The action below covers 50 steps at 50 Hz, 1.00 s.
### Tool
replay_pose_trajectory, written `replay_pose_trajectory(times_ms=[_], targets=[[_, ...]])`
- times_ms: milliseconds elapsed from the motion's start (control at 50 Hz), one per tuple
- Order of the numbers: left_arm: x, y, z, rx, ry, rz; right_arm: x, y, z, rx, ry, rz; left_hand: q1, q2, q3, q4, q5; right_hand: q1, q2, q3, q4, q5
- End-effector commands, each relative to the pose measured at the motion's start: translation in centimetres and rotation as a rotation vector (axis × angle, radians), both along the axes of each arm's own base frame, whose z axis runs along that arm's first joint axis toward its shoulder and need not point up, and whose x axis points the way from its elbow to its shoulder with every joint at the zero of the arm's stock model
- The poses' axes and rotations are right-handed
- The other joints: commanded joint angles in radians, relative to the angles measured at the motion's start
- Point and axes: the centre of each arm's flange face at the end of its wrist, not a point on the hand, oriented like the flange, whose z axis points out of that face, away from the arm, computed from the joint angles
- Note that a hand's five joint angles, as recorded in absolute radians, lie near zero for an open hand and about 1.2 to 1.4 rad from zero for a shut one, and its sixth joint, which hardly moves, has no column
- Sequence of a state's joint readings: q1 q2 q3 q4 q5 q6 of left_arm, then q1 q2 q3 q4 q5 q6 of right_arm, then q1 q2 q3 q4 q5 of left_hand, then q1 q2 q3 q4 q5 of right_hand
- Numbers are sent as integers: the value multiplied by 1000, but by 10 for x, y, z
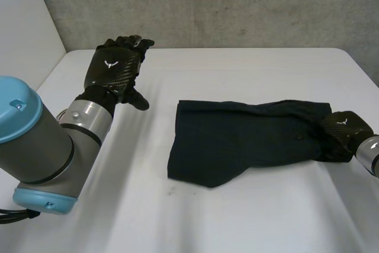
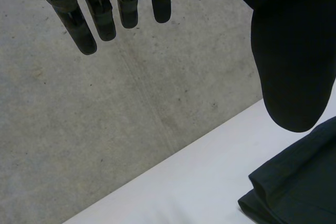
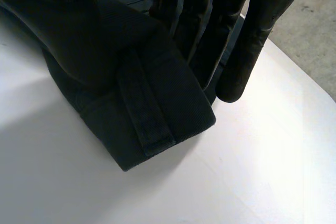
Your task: Fold the shorts.
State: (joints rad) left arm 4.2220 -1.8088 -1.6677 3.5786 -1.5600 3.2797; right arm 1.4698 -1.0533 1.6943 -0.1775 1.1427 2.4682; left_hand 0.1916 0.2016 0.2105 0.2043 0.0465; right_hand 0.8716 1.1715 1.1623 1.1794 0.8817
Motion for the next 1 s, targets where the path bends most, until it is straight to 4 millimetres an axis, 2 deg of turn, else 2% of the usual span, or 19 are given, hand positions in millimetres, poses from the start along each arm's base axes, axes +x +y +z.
replay_pose_trajectory(times_ms=[20,80,160,180,240,260,300,340,380,420,500,560,580,660,720,780,880,920,1000], targets=[[2,0,-1,3,-2,3,-1,-7,10,-37,16,-12,4,-6,-15,-8,-25,525,225,234,217,340],[2,0,0,1,-1,3,-2,-11,20,-80,44,-18,4,-6,-15,-8,-25,525,225,234,217,340],[3,0,2,-5,2,7,11,-15,51,-202,142,17,4,-6,-15,-8,-25,525,225,234,217,340],[3,0,2,-5,2,7,32,-7,63,-255,177,87,4,-6,-15,-8,-25,525,225,234,217,340],[3,0,2,-6,3,7,72,11,79,-324,225,216,4,-6,-15,-8,-25,525,225,234,217,340],[3,0,2,-5,2,7,97,24,86,-367,257,305,4,-6,-15,-8,-25,525,225,234,217,340],[3,0,2,-5,2,7,119,38,91,-403,290,388,4,-6,-15,-8,-25,525,225,234,217,340],[3,1,2,-3,2,7,147,61,92,-445,343,506,4,-6,-15,-8,-25,525,225,234,217,340],[3,1,2,-3,2,7,164,77,86,-462,381,588,4,-6,-15,-8,-25,525,225,234,217,340],[3,1,2,-5,2,6,188,101,70,-480,430,718,4,-6,-15,-8,-25,525,225,234,217,340],[3,1,2,-6,3,6,217,140,46,-508,483,904,1,-9,-18,-11,-28,525,225,234,217,340],[2,0,3,-7,4,6,224,154,36,-508,479,976,1,-9,-18,-11,-28,523,223,232,215,338],[2,0,4,-12,5,6,225,156,33,-502,468,993,-2,-12,-20,-14,-31,232,-68,-59,-76,47],[1,-2,9,-26,11,8,227,158,38,-488,418,994,-2,-12,-21,-14,-31,-438,-738,-729,-746,-623],[-1,-5,19,-55,24,6,227,154,47,-419,303,947,-5,-14,-23,-17,-34,-677,-977,-968,-985,-862],[-3,-8,28,-82,37,7,221,143,68,-362,161,864,-5,-14,-23,-17,-34,-697,-997,-988,-1005,-882],[-12,-15,47,-133,68,-3,205,128,119,-225,-185,670,4,-6,-15,-8,-25,-697,-997,-988,-1005,-882],[-18,-16,49,-139,73,-18,200,121,126,-192,-254,608,4,-6,-15,-8,-25,-697,-997,-988,-1005,-882],[-46,-8,49,-141,80,-88,169,84,137,-135,-349,344,19,9,0,6,-10,-697,-997,-988,-1005,-882]])
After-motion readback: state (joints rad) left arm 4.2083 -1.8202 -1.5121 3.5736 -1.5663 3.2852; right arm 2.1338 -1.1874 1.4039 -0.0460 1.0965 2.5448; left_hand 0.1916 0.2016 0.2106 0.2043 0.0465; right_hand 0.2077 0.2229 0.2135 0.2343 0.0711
